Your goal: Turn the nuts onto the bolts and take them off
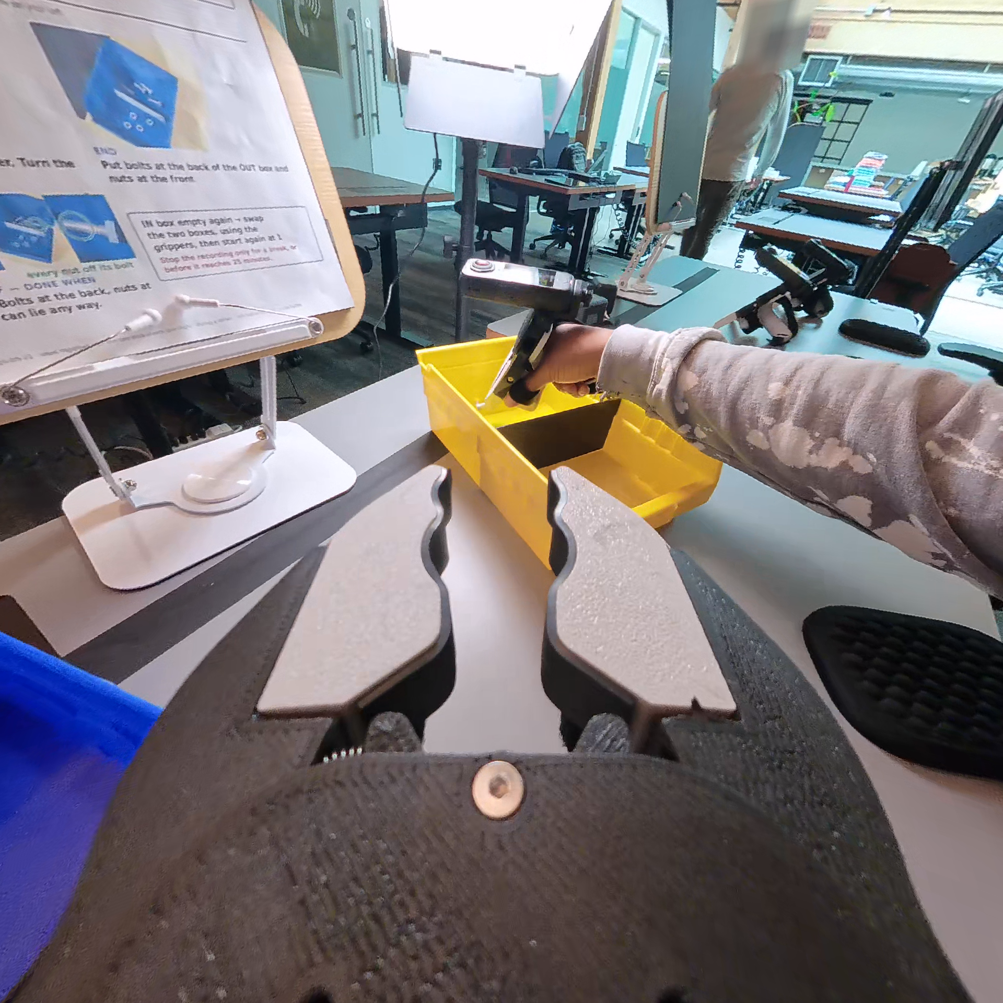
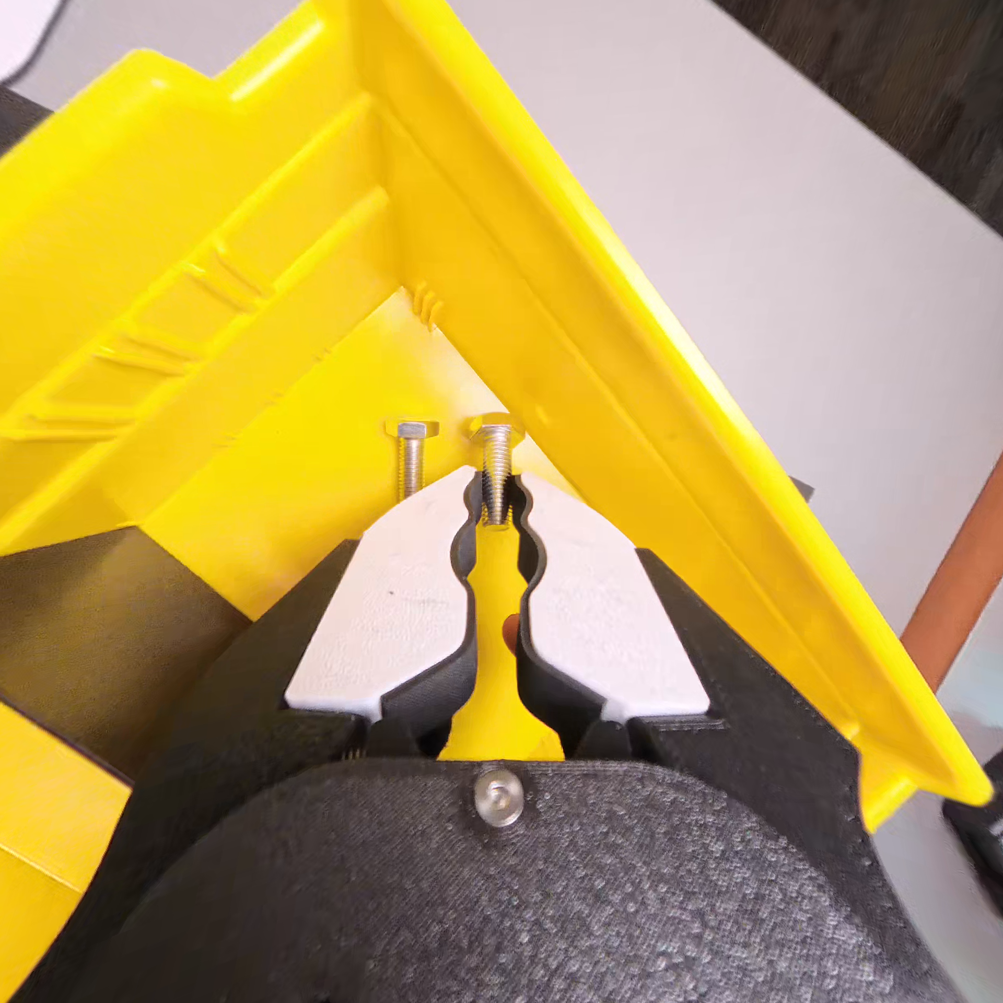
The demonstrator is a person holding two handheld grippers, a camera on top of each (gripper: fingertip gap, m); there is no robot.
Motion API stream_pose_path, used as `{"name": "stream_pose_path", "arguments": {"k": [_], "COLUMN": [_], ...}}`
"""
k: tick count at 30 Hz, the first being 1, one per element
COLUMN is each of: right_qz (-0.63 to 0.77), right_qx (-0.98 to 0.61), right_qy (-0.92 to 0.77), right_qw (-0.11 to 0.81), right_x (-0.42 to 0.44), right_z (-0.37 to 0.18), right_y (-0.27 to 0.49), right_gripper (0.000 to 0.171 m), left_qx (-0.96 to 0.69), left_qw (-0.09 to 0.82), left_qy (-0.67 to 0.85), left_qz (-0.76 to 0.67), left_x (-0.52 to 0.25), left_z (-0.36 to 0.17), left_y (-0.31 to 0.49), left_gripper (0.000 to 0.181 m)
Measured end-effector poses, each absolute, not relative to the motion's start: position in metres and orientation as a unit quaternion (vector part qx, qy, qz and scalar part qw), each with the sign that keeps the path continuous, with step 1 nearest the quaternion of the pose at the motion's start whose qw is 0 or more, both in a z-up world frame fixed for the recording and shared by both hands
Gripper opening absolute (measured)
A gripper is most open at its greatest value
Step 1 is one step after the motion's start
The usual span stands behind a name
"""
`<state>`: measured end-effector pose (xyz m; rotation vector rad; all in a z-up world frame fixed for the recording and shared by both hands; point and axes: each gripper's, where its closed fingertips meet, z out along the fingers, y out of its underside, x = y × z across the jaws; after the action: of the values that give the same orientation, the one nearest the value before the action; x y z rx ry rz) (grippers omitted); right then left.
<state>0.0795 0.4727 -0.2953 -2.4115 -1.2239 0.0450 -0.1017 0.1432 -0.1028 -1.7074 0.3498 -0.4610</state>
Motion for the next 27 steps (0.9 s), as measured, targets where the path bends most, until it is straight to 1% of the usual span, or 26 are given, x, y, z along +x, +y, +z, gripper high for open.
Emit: {"name": "stream_pose_path", "arguments": {"k": [6,8,10,11,14,17,19,21,24,27], "right_qz": [0.027,0.028,0.028,0.025,0.049,0.116,0.181,0.243,0.320,0.361], "right_qx": [-0.894,-0.893,-0.891,-0.886,-0.862,-0.796,-0.728,-0.665,-0.610,-0.591], "right_qy": [-0.422,-0.425,-0.432,-0.438,-0.454,-0.474,-0.481,-0.476,-0.463,-0.466], "right_qw": [0.151,0.148,0.139,0.148,0.220,0.358,0.452,0.522,0.558,0.550], "right_x": [0.088,0.088,0.090,0.089,0.076,0.048,0.031,0.024,0.027,0.036], "right_z": [-0.321,-0.320,-0.313,-0.304,-0.254,-0.178,-0.128,-0.091,-0.076,-0.098], "right_y": [0.467,0.466,0.461,0.462,0.459,0.438,0.401,0.351,0.272,0.205], "right_gripper": [0.010,0.010,0.020,0.022,0.023,0.024,0.024,0.023,0.022,0.022], "left_qx": [-0.742,-0.744,-0.744,-0.745,-0.744,-0.742,-0.741,-0.740,-0.749,-0.782], "left_qw": [0.626,0.625,0.626,0.625,0.629,0.637,0.642,0.649,0.649,0.617], "left_qy": [0.129,0.126,0.123,0.122,0.113,0.095,0.081,0.064,0.040,0.017], "left_qz": [-0.200,-0.200,-0.200,-0.199,-0.194,-0.187,-0.180,-0.165,-0.124,-0.087], "left_x": [-0.120,-0.123,-0.125,-0.127,-0.136,-0.153,-0.166,-0.183,-0.217,-0.258], "left_z": [-0.103,-0.105,-0.105,-0.106,-0.104,-0.099,-0.096,-0.093,-0.092,-0.104], "left_y": [0.148,0.149,0.149,0.150,0.150,0.149,0.147,0.146,0.142,0.137], "left_gripper": [0.033,0.033,0.033,0.033,0.033,0.033,0.033,0.033,0.034,0.034]}}
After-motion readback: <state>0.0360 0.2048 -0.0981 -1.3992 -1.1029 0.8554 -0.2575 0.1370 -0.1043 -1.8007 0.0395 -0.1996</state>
